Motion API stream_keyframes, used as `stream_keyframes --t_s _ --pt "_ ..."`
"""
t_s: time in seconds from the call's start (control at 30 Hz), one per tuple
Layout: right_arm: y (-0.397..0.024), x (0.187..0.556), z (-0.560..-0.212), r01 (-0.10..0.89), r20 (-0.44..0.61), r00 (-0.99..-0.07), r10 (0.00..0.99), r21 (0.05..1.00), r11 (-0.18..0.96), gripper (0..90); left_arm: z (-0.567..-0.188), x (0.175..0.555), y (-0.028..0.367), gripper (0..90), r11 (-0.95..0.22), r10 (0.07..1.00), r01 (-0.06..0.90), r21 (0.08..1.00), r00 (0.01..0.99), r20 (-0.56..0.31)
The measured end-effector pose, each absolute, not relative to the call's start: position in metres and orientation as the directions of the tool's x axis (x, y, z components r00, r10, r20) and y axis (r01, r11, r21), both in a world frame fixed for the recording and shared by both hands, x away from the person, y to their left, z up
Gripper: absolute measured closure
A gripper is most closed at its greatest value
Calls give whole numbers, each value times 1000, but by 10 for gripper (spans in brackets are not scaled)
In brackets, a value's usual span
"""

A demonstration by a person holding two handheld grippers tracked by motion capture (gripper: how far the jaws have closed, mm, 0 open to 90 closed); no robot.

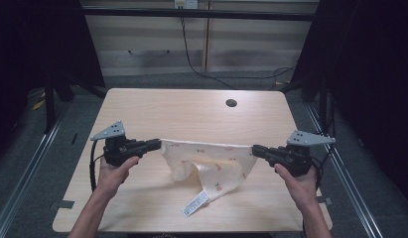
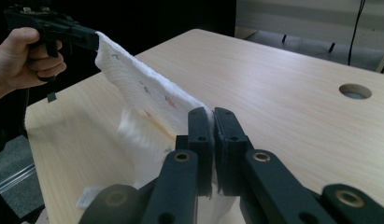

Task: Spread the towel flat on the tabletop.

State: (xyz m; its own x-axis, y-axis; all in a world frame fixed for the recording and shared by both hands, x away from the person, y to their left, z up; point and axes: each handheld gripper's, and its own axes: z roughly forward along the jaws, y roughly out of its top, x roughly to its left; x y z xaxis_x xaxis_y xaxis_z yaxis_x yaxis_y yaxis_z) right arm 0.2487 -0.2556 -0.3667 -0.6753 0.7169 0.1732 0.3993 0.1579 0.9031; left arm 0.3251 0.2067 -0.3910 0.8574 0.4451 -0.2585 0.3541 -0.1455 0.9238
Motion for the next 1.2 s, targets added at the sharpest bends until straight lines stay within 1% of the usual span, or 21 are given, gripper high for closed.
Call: stream_keyframes --t_s 0.47,0.77,0.83,1.07,1.2 --pt "-251 258 -338 348 138 -693 708 923 161 863 -364 324 215 880 -113 442 306 945 868 -228" --pt "-250 254 -322 313 113 -703 702 936 163 863 -347 306 219 880 -106 428 257 961 884 -189" --pt "-251 251 -321 309 107 -704 702 936 167 863 -348 302 220 879 -95 409 248 964 893 -190" --pt "-249 242 -322 300 105 -717 689 939 168 863 -351 293 222 879 -113 428 275 955 881 -203" --pt "-248 238 -321 303 94 -713 695 935 184 864 -351 288 221 879 -149 446 278 949 875 -186"
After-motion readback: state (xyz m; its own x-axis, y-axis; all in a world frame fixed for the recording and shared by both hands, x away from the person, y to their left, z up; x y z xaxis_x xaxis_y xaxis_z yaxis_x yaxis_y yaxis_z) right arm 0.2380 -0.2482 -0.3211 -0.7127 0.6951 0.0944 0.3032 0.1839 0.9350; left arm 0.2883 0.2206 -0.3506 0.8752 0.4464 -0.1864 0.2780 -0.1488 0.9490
